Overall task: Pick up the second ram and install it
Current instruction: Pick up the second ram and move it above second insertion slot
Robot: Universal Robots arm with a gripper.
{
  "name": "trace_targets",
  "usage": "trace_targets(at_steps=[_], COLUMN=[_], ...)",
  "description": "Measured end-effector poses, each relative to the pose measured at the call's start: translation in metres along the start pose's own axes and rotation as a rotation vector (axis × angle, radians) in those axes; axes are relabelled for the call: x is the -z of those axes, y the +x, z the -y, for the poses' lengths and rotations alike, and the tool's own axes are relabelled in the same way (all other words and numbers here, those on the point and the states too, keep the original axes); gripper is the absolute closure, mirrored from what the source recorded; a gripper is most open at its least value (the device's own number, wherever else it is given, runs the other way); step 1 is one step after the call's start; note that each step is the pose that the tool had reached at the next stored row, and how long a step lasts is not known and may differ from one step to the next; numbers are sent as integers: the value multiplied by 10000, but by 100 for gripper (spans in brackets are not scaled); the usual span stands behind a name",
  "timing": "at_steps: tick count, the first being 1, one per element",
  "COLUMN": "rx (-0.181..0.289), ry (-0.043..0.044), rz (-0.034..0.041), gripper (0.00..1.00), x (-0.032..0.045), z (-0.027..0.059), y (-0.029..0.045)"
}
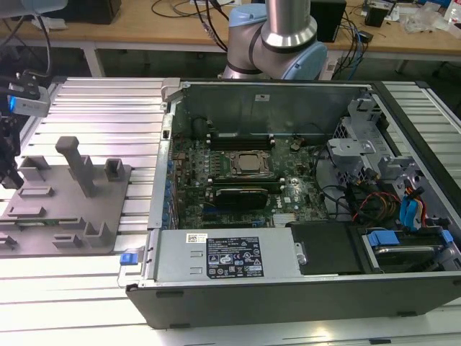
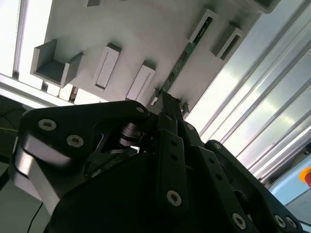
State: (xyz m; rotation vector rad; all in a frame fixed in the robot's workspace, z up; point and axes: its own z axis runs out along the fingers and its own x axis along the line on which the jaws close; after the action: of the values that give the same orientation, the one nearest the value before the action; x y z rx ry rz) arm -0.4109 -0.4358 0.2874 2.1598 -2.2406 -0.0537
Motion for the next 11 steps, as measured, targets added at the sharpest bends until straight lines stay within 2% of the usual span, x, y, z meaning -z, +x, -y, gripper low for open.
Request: trace_targets(at_steps=[5, 11], rx=[2, 2], ry=[20, 85], rz=[3, 10], gripper=[92, 92], x=[-22, -127], z=[0, -34], y=[1, 62])
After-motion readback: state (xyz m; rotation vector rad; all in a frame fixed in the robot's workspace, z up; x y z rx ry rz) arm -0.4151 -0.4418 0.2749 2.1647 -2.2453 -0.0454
